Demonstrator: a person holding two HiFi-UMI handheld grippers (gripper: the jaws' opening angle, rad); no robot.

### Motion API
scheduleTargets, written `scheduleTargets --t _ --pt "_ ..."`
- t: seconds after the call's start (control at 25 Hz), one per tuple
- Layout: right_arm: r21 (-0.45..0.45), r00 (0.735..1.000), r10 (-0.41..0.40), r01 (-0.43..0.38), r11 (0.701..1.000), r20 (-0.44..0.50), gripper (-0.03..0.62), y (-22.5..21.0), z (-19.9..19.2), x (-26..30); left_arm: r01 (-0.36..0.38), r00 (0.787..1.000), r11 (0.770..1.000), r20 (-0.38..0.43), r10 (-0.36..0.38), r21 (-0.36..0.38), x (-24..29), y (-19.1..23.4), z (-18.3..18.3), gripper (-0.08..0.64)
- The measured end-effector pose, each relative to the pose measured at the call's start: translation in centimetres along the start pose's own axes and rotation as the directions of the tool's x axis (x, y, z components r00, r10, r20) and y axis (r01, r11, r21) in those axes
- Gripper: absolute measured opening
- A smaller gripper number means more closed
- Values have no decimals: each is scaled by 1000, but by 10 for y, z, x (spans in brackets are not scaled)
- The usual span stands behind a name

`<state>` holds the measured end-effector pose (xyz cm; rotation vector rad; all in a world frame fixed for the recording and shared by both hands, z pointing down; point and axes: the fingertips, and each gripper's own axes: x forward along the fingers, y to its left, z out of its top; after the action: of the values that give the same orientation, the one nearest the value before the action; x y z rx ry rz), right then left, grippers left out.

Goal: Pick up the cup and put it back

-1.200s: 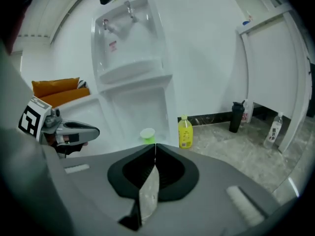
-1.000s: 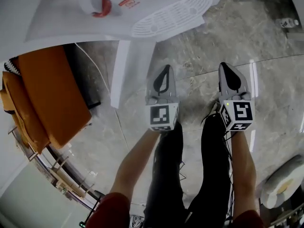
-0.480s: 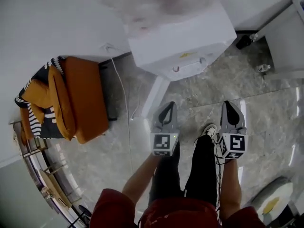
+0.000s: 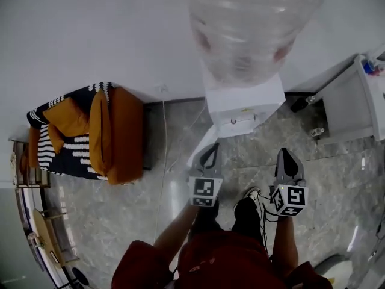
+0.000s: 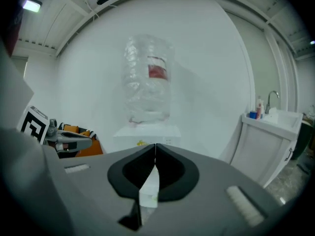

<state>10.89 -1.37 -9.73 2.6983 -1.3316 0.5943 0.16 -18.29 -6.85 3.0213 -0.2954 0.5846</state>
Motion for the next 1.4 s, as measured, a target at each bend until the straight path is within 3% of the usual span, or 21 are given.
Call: scheduleTargets --t 0.16,0.32,0.56,0.68,0.8,0.96,1.16,1.4 --pt "-64 1000 2 -3 998 -17 3 14 42 -27 -7 999 1000 43 5 28 -27 2 49 0" --pt "-99 999 7 -4 995 33 3 22 86 -50 -10 996 999 90 7 38 -49 0 93 0" --pt "-109 994 -6 18 994 111 3 17 140 -80 -55 983 992 182 34 114 -78 -5 145 0" --pt "-134 984 7 17 991 176 3 21 163 -92 -91 964 987 259 54 135 -94 1 170 0" --pt "-170 971 26 15 985 238 3 27 176 -94 -121 928 982 368 60 145 -109 6 195 0" --pt "-190 967 27 22 982 252 3 27 177 -90 -143 919 969 390 54 203 -113 5 201 0" --pt "-184 963 43 7 983 265 3 29 176 -88 -138 914 978 401 64 157 -114 7 201 0" --pt "-165 954 30 21 986 299 3 24 181 -90 -143 917 977 393 71 158 -114 6 200 0"
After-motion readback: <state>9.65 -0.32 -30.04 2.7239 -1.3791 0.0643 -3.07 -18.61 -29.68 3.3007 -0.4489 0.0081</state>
